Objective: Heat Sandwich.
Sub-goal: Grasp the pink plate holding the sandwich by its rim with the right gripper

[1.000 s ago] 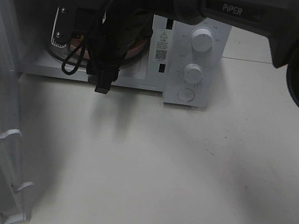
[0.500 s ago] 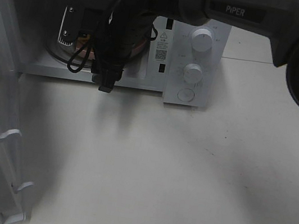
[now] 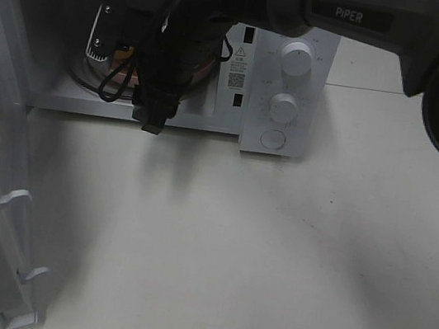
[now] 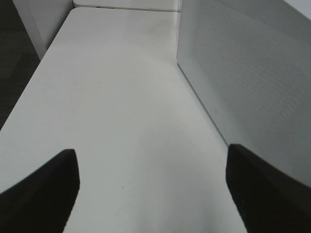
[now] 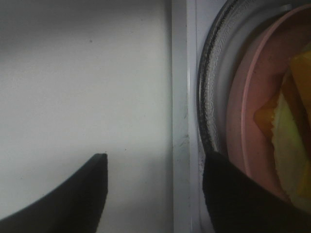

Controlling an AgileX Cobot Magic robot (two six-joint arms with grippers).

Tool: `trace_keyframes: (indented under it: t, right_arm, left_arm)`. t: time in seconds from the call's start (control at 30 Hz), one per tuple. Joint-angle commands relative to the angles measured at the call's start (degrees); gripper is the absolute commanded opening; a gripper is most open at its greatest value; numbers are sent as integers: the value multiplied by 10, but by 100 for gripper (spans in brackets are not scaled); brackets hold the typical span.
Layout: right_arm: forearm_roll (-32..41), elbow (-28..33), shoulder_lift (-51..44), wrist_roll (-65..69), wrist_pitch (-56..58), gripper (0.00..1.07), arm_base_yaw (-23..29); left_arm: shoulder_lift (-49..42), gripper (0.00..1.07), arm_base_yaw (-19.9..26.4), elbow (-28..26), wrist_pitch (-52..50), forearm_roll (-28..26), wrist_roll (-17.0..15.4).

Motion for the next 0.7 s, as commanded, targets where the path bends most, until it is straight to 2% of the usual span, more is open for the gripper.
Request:
trace_keyframes:
  t: [0.03, 0.7]
  right_arm:
    - [17, -2, 1, -6, -1, 57, -1]
    - [14, -2, 1, -5, 3, 57, -1]
  left_arm:
    - [-3, 78, 2, 1, -10, -3, -1]
    - [-3, 78, 2, 1, -10, -3, -1]
